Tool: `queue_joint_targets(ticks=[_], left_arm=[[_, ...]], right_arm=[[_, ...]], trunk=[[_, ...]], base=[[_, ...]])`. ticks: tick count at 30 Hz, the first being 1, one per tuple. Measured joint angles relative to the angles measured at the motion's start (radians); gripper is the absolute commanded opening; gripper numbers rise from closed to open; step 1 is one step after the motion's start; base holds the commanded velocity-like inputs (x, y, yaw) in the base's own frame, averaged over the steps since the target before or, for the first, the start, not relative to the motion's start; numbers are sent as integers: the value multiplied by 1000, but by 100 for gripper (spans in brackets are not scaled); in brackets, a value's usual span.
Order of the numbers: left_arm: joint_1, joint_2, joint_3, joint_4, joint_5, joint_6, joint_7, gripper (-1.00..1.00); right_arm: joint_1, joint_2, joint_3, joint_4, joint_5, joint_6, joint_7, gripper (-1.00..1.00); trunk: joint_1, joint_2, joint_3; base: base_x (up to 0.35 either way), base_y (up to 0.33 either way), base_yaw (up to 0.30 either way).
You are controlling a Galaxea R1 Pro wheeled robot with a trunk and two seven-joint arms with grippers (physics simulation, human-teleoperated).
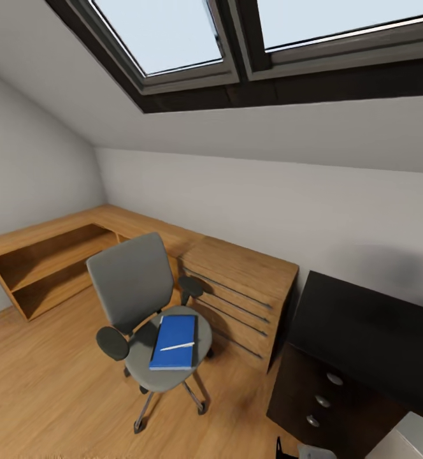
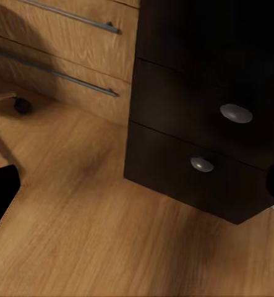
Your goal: In the bedroom, organize the workspace by keeping the computer under the desk, ensuring the monitor is on the desk, placing the keyboard on the desk next to the monitor, placing the mouse on the desk next to the keyboard, moving the folder from the swivel chair onto the desk next to the mouse, stacking the notebook on top of the folder with the pen on top of the notebook, and positioning the swivel chair next to the desk.
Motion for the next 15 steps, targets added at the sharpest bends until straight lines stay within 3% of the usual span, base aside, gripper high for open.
queue_joint_targets(ticks=[7, 8, 10, 15], left_arm=[[0, 0, -1, 4, 1, -32, 0, 100], [0, -1, -1, 20, 1, -44, 0, 100], [0, -1, -2, 32, 1, -49, 0, 100], [0, -1, -2, 42, 0, -53, 0, 100]], right_arm=[[0, 0, 0, 1, -3, -59, -1, 100], [0, 0, -2, 18, -5, -130, -3, 100], [0, 0, -2, 41, -6, -197, -4, 100], [0, 1, -1, 78, -7, -319, -4, 100]], trunk=[[0, 0, -5], [0, 0, -6], [0, 0, -7], [0, 0, -12]], base=[[0, 0, 265], [0, 0, 255], [0, 0, 251], [0, 0, 229]])
